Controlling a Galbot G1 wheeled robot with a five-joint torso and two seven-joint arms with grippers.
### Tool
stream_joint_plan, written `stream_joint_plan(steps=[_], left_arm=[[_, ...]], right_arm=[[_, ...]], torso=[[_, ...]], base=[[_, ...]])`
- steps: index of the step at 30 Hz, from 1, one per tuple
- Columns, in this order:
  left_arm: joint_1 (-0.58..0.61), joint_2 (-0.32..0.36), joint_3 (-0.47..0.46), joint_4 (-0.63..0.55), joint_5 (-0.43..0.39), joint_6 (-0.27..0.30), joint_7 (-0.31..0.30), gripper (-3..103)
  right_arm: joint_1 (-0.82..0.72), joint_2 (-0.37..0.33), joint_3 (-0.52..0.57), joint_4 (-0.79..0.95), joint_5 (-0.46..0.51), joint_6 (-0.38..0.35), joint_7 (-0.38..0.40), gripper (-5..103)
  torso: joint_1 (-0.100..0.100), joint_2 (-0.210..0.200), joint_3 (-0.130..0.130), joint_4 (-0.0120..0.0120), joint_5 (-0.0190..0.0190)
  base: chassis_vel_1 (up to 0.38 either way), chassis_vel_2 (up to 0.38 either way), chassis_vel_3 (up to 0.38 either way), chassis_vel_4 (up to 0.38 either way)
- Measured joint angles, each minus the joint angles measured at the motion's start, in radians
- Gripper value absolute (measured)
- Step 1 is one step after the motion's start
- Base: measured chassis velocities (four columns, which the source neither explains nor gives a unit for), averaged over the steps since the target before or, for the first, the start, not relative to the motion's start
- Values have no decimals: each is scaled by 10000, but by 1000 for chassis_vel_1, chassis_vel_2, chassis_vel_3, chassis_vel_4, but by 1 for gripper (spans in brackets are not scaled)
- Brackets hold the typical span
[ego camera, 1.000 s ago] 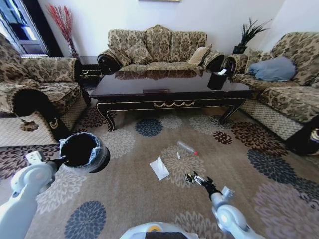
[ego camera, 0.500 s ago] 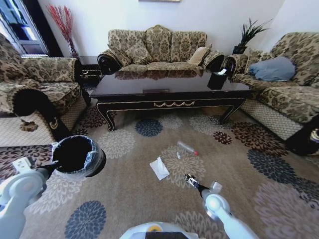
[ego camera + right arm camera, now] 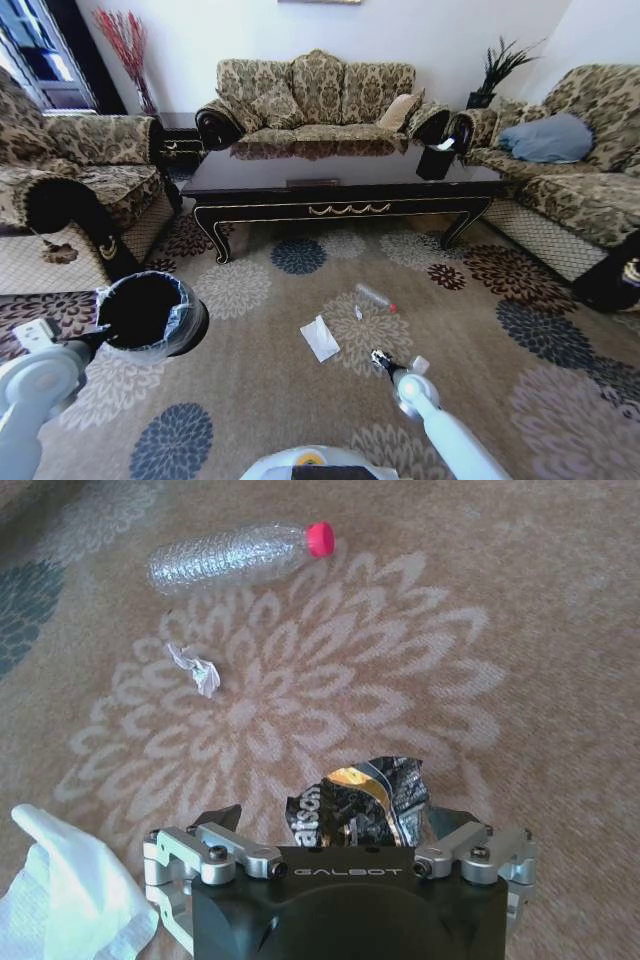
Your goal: Move to the front of the table and pick up the trash from the floor, then place it into the trash bin.
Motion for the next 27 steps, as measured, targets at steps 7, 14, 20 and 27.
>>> stream_joint_plan(steps=[7, 14, 20, 27], left_arm=[[-39, 35, 28, 11, -24, -1, -53, 0], [-196, 38, 275, 145, -19, -1, -102, 0], [-260, 38, 345, 216, -15, 0, -110, 0], [-262, -41, 379, 203, 11, 0, -111, 0]], right_arm=[[221, 106, -98, -496, -304, 104, -245, 100], [557, 360, -266, -1225, -949, 230, -421, 84], [555, 400, -280, -1475, -1257, 241, -441, 62], [461, 427, -264, -1481, -1553, 324, -491, 41]], torso=[[0, 0, 0, -2, 1], [0, 0, 0, -1, 0], [0, 0, 0, -1, 1], [0, 0, 0, -1, 0]], base=[[0, 0, 0, 0], [0, 0, 0, 0], [0, 0, 0, 0], [0, 0, 0, 0]])
